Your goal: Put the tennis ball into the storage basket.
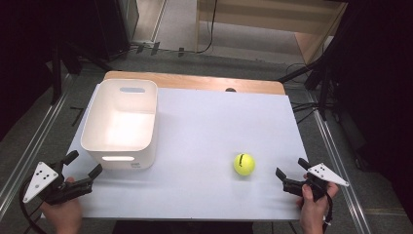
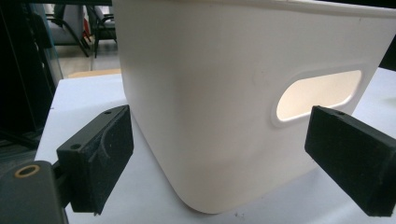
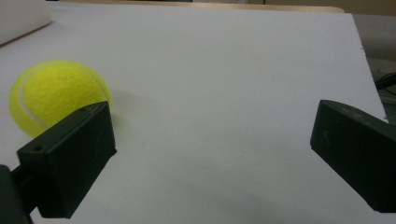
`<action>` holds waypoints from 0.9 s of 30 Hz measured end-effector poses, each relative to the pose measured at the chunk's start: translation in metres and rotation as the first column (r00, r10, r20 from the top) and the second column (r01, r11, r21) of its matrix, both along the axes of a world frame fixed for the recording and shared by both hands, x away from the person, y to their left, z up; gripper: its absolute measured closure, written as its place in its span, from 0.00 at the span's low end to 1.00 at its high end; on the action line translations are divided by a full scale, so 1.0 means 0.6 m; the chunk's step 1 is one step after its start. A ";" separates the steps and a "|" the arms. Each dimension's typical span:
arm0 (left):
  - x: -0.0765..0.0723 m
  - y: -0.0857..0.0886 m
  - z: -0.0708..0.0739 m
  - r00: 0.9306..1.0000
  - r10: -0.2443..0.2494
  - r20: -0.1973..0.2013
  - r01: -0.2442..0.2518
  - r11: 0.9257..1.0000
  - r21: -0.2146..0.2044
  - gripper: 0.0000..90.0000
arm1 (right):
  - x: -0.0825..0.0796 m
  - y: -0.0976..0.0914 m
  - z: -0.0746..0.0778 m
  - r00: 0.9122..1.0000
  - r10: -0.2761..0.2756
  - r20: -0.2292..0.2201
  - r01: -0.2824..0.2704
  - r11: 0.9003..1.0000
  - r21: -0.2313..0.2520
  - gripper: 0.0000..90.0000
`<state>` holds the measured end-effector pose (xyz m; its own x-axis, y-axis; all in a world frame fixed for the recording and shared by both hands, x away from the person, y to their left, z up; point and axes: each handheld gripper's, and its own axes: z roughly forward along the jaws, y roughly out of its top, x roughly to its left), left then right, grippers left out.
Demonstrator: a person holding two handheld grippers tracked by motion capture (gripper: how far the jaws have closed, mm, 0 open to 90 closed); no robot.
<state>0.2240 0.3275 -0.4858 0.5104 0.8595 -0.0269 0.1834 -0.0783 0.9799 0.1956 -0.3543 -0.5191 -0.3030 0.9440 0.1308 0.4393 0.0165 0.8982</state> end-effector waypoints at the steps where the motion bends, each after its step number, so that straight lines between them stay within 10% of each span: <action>1: 0.000 0.000 0.000 1.000 0.001 -0.001 -0.001 1.000 0.001 0.09 | 0.001 0.000 0.000 1.000 0.009 -0.003 -0.009 1.000 0.004 0.00; 12: 0.003 -0.005 0.000 1.000 0.025 -0.009 -0.024 0.999 0.027 0.09 | 0.004 0.005 0.012 0.998 0.050 -0.031 -0.049 0.998 0.027 0.00; 27: 0.001 -0.003 0.000 1.000 0.017 -0.001 -0.017 1.000 0.010 0.09 | 0.011 0.052 0.050 0.989 0.131 -0.068 -0.137 0.986 -0.098 0.00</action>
